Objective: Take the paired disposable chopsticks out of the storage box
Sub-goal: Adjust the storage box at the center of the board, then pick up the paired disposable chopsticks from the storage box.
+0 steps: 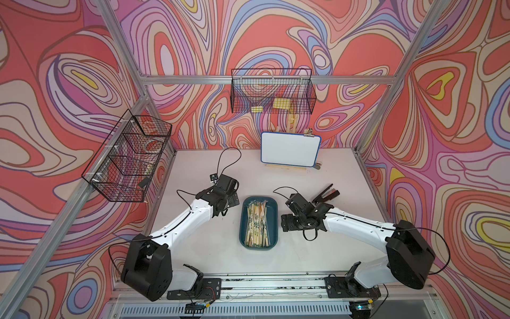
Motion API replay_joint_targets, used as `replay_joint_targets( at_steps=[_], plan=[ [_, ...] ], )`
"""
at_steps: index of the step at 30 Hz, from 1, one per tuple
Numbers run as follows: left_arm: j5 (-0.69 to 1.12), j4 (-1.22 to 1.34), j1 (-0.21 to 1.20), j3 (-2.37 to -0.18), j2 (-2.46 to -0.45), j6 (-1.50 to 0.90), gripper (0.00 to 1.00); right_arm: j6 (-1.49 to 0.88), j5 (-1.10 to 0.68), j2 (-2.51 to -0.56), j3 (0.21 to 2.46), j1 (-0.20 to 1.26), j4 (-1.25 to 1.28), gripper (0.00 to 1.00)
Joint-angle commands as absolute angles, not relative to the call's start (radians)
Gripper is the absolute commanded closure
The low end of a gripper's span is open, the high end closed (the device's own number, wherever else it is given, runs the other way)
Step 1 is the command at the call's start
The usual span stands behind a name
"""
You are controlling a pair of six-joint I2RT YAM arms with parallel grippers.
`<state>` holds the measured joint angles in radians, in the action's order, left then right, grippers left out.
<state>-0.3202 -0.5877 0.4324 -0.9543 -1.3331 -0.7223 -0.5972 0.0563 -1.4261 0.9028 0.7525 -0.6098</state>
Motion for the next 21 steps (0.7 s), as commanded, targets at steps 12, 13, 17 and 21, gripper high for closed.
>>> replay_joint_targets(
  at_steps=[12,13,17,21],
  plan=[
    [-0.275,-0.634,0.42,-0.882,-1.23,-0.712,0.0,-0.588,-0.139,-1.569,1.163,0.78,-0.552,0.55],
    [-0.272,-0.631,0.419,-0.881,-1.227,-0.712,0.0,-0.586,-0.139,-1.592,1.175,0.786,-0.546,0.58],
    [-0.267,-0.623,0.408,-0.872,-1.219,-0.713,0.0,-0.584,-0.13,-1.679,1.215,0.804,-0.542,0.63],
    [-0.255,-0.617,0.396,-0.864,-1.209,-0.709,0.0,-0.577,-0.108,-1.751,1.251,0.814,-0.547,0.64]
  ],
)
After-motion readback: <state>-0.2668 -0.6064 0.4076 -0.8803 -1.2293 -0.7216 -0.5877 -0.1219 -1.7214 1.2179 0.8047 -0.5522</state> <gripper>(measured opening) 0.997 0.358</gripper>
